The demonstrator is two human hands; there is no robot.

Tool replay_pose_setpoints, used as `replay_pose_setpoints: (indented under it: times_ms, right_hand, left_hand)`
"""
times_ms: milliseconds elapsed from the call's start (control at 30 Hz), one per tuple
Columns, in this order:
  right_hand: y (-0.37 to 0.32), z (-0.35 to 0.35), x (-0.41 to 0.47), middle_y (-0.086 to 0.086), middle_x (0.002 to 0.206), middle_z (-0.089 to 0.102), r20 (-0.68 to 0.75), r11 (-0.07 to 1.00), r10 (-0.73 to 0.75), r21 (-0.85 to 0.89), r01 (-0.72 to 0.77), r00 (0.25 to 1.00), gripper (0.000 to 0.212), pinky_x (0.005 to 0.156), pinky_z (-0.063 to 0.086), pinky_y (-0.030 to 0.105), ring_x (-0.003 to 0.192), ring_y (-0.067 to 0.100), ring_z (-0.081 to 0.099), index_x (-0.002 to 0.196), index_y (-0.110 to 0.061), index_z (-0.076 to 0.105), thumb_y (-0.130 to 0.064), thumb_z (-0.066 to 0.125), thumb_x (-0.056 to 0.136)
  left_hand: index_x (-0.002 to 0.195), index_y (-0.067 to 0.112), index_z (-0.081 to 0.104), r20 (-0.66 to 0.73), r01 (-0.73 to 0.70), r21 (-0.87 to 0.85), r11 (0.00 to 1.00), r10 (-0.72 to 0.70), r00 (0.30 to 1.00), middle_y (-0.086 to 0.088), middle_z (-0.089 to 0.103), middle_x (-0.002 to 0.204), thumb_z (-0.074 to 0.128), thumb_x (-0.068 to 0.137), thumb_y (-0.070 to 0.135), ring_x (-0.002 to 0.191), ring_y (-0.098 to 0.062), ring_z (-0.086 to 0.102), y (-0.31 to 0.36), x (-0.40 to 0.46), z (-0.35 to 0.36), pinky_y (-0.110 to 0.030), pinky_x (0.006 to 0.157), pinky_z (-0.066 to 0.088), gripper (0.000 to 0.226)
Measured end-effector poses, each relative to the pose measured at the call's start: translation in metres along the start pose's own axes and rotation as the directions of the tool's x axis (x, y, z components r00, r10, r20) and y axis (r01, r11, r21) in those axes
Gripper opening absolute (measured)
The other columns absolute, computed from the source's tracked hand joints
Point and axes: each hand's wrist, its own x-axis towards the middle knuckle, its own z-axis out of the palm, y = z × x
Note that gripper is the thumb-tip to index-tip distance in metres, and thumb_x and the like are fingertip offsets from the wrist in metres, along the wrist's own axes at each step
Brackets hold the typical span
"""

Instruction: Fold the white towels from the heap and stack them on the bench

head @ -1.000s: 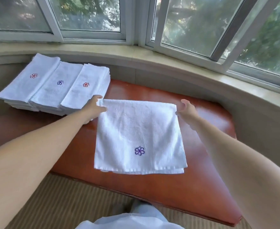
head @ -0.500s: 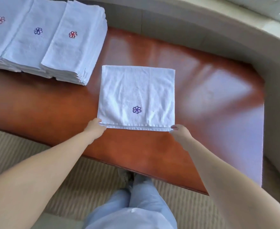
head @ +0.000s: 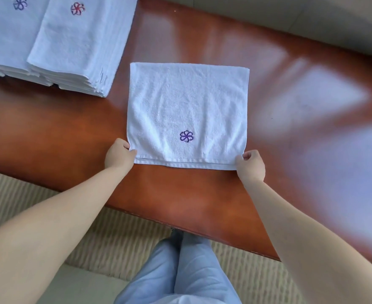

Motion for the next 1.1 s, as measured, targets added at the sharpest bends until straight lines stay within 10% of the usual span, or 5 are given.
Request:
replay_pose_setpoints:
  times_ms: [267, 500, 800, 1100]
  right_hand:
    - [-0.005, -0.006, -0.001, -0.01, 0.078, 0.059, 0.026, 0.999, 0.007, -0.036, -0.006, 1.0, 0.009, 0.053, 0.034, 0.028, 0.063, 0.01, 0.054, 0.097, -0.022, 0.055, -0.028, 0.055, 0.091]
    - [-0.003, -0.005, -0.007, -0.008, 0.077, 0.059, -0.016, 0.999, -0.032, -0.043, 0.031, 0.999, 0.008, 0.054, 0.036, 0.029, 0.063, 0.012, 0.053, 0.094, -0.02, 0.055, -0.028, 0.055, 0.091]
    - [-0.029, -0.043, -0.034, -0.005, 0.081, 0.065, -0.092, 0.977, -0.02, 0.21, 0.039, 0.996, 0.009, 0.062, 0.046, 0.032, 0.072, 0.02, 0.06, 0.085, -0.024, 0.054, -0.026, 0.052, 0.077]
    - [0.013, -0.005, -0.028, -0.003, 0.083, 0.058, 0.002, 1.0, -0.014, -0.019, 0.014, 1.0, 0.007, 0.057, 0.038, 0.031, 0.07, 0.022, 0.056, 0.089, -0.018, 0.053, -0.024, 0.054, 0.086]
  left_hand:
    - [0.128, 0.012, 0.055, 0.012, -0.02, 0.047, 0.999, 0.019, 1.0, -0.006, 0.058, 0.128, 0.062, 0.092, 0.02, 0.114, -0.031, 0.06, 0.011, -0.001, 0.002, -0.043, 0.089, 0.052, 0.038]
    - [0.067, 0.017, 0.042, 0.03, -0.056, 0.122, 0.991, 0.053, 0.998, 0.001, 0.048, 0.063, 0.06, 0.089, 0.022, 0.054, -0.02, 0.045, 0.01, 0.003, 0.006, -0.03, 0.049, 0.027, 0.029]
    - [0.084, 0.016, 0.053, -0.037, 0.021, -0.321, 0.947, -0.034, 0.999, -0.002, 0.06, 0.08, 0.053, 0.083, 0.023, 0.065, -0.022, 0.048, 0.001, -0.018, -0.033, -0.031, 0.053, 0.033, 0.008]
    - [0.085, 0.013, 0.05, 0.024, -0.063, -0.005, 0.998, 0.063, 0.998, -0.002, 0.051, 0.088, 0.06, 0.091, 0.024, 0.07, -0.024, 0.05, -0.034, -0.015, 0.009, -0.035, 0.06, 0.037, 0.016]
